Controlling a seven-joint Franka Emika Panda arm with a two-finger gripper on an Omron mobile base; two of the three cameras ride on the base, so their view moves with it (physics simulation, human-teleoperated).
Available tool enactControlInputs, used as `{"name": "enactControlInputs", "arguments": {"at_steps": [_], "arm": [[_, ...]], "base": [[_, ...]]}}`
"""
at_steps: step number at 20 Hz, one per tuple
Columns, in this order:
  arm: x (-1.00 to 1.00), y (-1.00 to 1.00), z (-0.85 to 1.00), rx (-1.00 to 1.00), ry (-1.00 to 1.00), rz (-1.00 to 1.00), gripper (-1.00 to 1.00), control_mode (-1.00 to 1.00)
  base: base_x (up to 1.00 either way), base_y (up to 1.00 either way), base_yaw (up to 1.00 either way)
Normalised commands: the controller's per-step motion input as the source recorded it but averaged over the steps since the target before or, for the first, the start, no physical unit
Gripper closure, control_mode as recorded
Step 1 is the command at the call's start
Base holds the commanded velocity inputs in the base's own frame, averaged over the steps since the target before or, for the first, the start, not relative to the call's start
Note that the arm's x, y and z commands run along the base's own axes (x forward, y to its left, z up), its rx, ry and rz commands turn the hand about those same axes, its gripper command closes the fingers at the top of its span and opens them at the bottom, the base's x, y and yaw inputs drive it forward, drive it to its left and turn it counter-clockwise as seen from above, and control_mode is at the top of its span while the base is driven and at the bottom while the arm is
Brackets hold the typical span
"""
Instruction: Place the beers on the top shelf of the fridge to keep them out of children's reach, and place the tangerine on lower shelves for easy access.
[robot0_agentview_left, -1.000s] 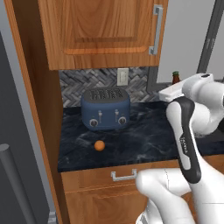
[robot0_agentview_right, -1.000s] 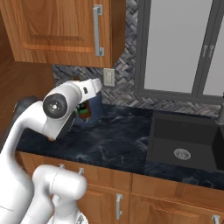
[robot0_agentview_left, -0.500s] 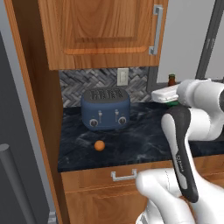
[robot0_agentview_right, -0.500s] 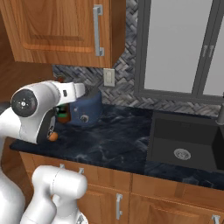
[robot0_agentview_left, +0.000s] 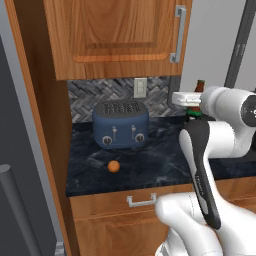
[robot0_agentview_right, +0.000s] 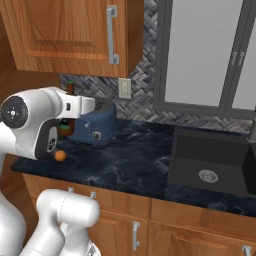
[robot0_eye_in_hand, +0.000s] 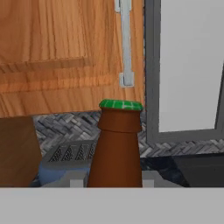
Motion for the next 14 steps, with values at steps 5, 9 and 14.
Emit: {"name": "enactControlInputs", "arguments": {"at_steps": [5, 9, 14], "arm": [[-0.11, 0.03, 0.13, -0.03, 0.05, -0.01, 1.0, -1.0], [-0.25, 0.01, 0.08, -0.03, 0.03, 0.0, 1.0, -1.0], [-0.35, 0.0, 0.0, 0.0, 0.0, 0.02, 1.0, -1.0]], "base": [[0.0, 0.0, 0.0], [0.0, 0.0, 0.0], [0.0, 0.0, 0.0]]}}
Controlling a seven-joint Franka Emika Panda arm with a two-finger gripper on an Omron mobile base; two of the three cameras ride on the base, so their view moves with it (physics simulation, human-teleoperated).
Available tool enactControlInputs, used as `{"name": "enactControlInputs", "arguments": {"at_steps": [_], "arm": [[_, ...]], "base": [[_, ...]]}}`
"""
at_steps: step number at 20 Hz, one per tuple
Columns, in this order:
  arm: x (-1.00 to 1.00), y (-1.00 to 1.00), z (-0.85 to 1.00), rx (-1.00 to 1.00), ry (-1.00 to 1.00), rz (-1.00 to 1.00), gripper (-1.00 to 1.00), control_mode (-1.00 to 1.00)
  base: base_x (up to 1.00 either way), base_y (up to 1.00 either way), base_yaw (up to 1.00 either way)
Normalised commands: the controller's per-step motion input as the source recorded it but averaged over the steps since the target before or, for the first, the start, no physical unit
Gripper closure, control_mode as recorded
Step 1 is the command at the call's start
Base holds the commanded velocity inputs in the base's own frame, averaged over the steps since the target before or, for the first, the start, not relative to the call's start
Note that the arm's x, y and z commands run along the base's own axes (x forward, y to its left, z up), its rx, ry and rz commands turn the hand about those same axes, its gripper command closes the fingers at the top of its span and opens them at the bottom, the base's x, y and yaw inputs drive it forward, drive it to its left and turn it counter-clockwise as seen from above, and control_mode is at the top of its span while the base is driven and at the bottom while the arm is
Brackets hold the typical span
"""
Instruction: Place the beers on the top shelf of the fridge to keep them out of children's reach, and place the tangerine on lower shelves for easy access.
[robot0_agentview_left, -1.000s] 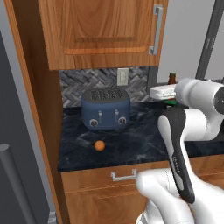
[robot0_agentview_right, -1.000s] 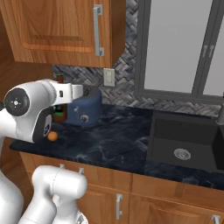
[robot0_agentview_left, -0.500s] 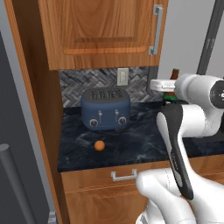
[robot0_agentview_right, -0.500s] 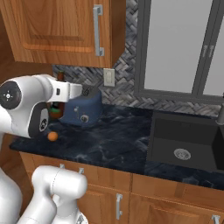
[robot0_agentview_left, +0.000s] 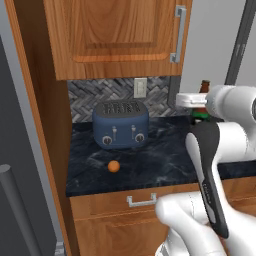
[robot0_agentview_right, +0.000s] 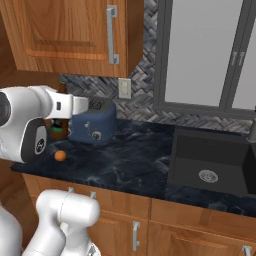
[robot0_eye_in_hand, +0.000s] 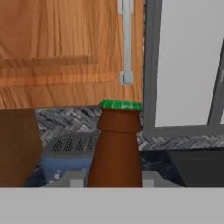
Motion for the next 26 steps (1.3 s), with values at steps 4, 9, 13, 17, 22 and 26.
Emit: {"name": "enactControlInputs", "arguments": {"at_steps": [4, 9, 13, 17, 22, 26], "arm": [[-0.44, 0.0, 0.0, -0.02, 0.0, 0.06, 1.0, -1.0], [-0.43, 0.0, 0.0, -0.03, 0.0, 0.06, 1.0, 1.0], [0.0, 0.0, 0.0, 0.0, 0.0, 0.0, 1.0, 1.0], [0.0, 0.0, 0.0, 0.0, 0.0, 0.0, 1.0, 1.0], [0.0, 0.0, 0.0, 0.0, 0.0, 0.0, 1.0, 1.0], [0.0, 0.0, 0.0, 0.0, 0.0, 0.0, 1.0, 1.0]], "base": [[0.0, 0.0, 0.0], [-0.12, 0.0, 0.02], [-0.5, 0.05, 0.07], [-0.39, 0.12, 0.06], [-0.67, 0.15, 0.12], [-0.94, 0.49, 0.19]]}}
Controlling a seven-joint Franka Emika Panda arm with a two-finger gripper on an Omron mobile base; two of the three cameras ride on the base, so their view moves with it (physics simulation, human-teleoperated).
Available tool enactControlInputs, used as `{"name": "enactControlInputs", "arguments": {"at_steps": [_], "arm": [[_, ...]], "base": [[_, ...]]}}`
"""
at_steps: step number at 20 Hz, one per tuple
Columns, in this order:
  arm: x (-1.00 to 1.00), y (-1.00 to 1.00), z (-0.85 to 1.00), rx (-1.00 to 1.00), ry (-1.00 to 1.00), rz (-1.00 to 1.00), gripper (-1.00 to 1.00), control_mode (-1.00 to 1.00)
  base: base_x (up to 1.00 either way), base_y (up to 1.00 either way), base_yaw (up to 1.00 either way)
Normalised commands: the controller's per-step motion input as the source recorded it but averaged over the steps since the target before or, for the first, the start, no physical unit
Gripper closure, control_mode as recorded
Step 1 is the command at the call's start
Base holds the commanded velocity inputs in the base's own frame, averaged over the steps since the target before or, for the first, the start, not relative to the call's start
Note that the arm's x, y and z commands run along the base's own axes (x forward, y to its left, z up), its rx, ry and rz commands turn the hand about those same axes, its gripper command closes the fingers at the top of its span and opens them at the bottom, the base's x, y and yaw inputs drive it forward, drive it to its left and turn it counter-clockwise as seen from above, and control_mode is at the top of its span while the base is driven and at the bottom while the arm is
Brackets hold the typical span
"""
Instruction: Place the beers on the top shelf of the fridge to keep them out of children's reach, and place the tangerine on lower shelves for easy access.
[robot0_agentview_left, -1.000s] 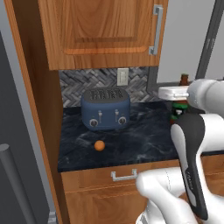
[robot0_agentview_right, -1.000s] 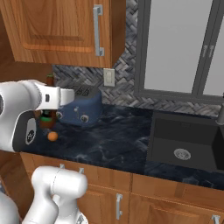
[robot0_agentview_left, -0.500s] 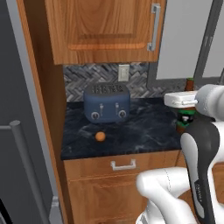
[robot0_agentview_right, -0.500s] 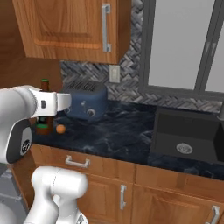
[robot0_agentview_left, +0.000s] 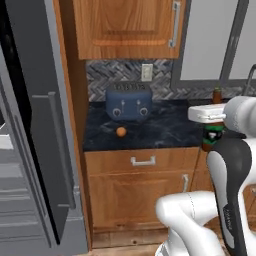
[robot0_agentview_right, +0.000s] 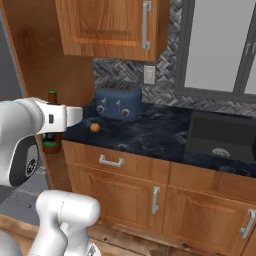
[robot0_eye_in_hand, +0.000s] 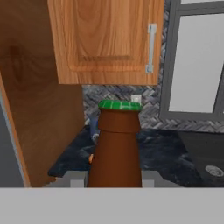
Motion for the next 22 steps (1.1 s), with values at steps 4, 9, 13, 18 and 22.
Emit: {"name": "enactControlInputs", "arguments": {"at_steps": [4, 9, 13, 18, 22], "arm": [[0.0, 0.0, 0.0, 0.0, 0.0, 0.0, 1.0, 1.0], [0.0, 0.0, 0.0, 0.0, 0.0, 0.0, 1.0, 1.0], [0.0, 0.0, 0.0, 0.0, 0.0, 0.0, 1.0, 1.0], [0.0, 0.0, 0.0, 0.0, 0.0, 0.0, 1.0, 1.0], [0.0, 0.0, 0.0, 0.0, 0.0, 0.0, 1.0, 1.0]], "base": [[-0.87, 0.81, 0.19], [-0.47, 0.97, 0.27], [-0.02, 1.0, 0.45], [0.0, 0.96, 0.46], [0.18, 0.83, 0.25]]}}
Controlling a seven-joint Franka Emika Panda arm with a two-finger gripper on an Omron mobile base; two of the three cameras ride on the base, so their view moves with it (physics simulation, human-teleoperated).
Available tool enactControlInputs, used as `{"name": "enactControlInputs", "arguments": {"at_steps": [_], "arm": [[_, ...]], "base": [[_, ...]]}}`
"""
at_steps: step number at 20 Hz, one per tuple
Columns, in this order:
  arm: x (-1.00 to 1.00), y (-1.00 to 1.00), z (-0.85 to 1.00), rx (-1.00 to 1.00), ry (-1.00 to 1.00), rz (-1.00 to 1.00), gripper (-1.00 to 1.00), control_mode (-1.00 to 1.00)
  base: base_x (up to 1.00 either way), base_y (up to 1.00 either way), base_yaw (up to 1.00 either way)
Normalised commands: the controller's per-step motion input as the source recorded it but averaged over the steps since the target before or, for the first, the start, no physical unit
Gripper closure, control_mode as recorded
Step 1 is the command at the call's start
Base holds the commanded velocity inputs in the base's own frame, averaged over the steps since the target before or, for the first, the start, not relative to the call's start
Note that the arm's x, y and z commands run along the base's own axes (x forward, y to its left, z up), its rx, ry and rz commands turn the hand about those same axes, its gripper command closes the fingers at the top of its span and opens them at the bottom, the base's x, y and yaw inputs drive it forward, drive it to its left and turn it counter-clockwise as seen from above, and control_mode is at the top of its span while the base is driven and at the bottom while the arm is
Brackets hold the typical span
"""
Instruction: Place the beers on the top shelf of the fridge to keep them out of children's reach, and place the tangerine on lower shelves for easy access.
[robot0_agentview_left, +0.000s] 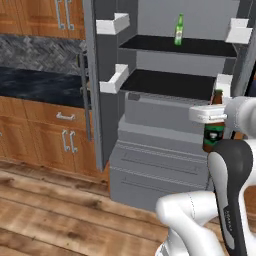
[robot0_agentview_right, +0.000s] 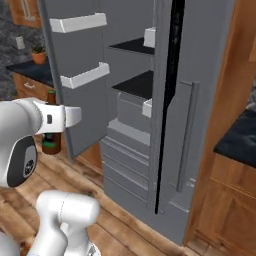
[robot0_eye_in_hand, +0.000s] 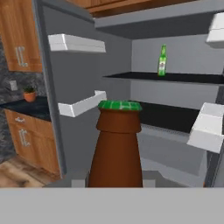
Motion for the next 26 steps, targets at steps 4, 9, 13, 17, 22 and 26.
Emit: {"name": "enactControlInputs", "arguments": {"at_steps": [4, 9, 13, 17, 22, 26], "arm": [[0.0, 0.0, 0.0, 0.0, 0.0, 0.0, 1.0, 1.0], [0.0, 0.0, 0.0, 0.0, 0.0, 0.0, 1.0, 1.0], [0.0, 0.0, 0.0, 0.0, 0.0, 0.0, 1.0, 1.0], [0.0, 0.0, 0.0, 0.0, 0.0, 0.0, 1.0, 1.0], [0.0, 0.0, 0.0, 0.0, 0.0, 0.0, 1.0, 1.0], [0.0, 0.0, 0.0, 0.0, 0.0, 0.0, 1.0, 1.0]], "base": [[0.29, 0.63, 0.0], [0.27, 0.26, -0.23], [0.3, 0.11, -0.36], [0.36, 0.09, -0.41], [0.38, 0.21, -0.4], [0.39, 0.3, -0.36]]}}
